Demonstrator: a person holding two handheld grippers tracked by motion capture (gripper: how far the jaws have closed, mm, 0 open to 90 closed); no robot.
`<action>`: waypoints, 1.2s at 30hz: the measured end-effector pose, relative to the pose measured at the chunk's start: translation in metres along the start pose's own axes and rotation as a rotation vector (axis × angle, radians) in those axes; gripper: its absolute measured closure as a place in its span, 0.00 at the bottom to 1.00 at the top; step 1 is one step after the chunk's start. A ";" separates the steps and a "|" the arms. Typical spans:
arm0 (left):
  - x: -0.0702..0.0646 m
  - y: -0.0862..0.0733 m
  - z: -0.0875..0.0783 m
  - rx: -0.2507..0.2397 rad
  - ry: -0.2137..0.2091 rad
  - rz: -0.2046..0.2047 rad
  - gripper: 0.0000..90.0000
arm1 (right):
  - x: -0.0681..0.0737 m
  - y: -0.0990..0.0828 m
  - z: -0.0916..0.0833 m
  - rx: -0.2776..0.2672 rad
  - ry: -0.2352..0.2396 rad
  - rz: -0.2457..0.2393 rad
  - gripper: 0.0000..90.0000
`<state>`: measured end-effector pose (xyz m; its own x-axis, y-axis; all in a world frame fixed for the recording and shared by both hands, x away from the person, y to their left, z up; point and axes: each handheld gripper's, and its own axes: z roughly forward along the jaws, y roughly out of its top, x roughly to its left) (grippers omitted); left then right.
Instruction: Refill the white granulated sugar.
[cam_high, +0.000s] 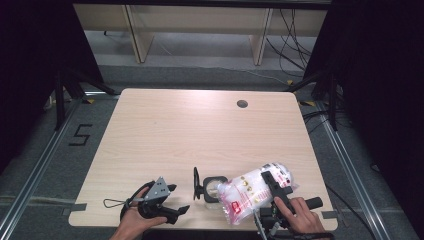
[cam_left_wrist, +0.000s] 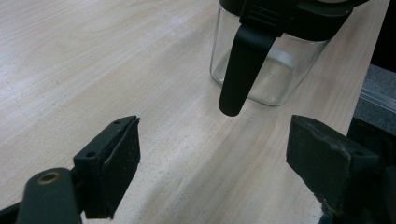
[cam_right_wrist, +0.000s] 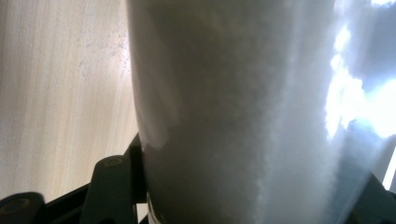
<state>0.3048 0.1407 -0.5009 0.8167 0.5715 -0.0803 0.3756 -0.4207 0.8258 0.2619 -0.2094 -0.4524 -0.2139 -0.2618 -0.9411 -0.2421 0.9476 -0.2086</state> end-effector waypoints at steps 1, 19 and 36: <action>-0.001 0.000 0.000 0.003 0.001 -0.027 0.19 | 0.001 0.000 -0.004 0.050 0.020 0.031 0.49; -0.001 -0.001 0.000 0.013 0.012 -0.005 0.19 | 0.001 0.002 -0.004 0.046 0.009 -0.015 0.49; -0.001 -0.001 0.001 0.005 0.003 -0.009 0.19 | -0.004 0.000 -0.005 0.041 -0.010 -0.036 0.49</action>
<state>0.3040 0.1393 -0.5024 0.8121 0.5772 -0.0859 0.3847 -0.4190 0.8224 0.2577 -0.2096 -0.4470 -0.1964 -0.2945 -0.9353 -0.2104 0.9443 -0.2532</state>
